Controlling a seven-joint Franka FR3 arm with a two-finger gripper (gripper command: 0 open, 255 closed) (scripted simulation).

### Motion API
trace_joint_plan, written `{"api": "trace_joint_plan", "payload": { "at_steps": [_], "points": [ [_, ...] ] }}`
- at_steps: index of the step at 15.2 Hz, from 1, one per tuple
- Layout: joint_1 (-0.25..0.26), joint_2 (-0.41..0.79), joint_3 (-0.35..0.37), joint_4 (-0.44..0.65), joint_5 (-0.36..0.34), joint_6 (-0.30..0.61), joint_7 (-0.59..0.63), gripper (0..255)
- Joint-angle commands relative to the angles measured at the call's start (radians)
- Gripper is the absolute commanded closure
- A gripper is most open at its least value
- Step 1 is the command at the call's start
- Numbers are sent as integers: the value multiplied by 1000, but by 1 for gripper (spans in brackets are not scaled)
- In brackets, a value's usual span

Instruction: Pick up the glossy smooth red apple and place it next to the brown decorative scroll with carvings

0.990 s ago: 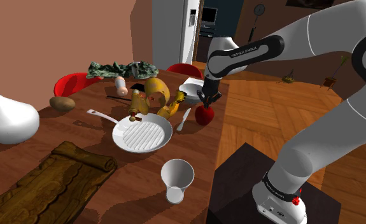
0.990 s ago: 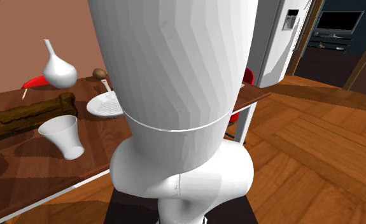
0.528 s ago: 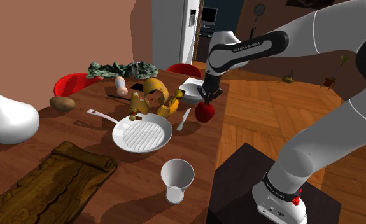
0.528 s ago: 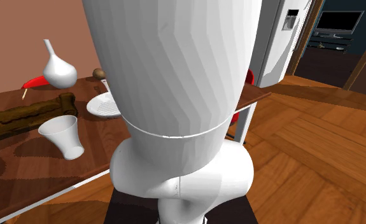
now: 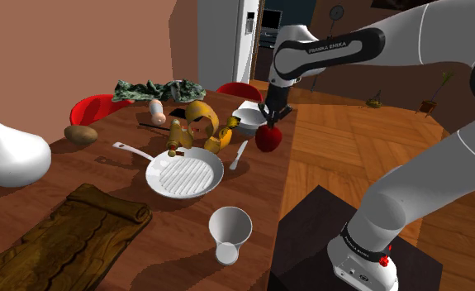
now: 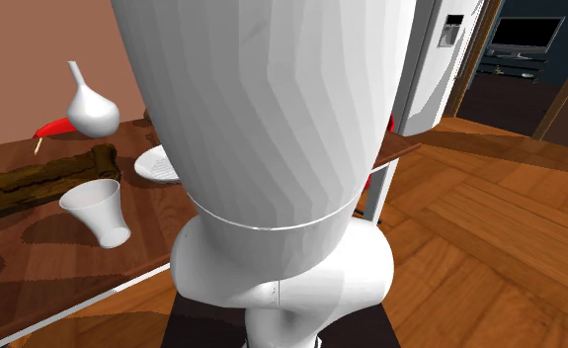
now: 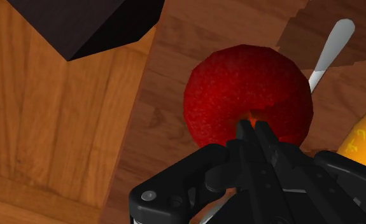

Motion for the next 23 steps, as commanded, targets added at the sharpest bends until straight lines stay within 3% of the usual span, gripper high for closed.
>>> {"api": "trace_joint_plan", "payload": {
  "at_steps": [1, 23],
  "points": [
    [0, -6, 0, 25, 0, -31, 1, 255],
    [-2, -9, -5, 307, -3, -316, 3, 255]
  ]
}}
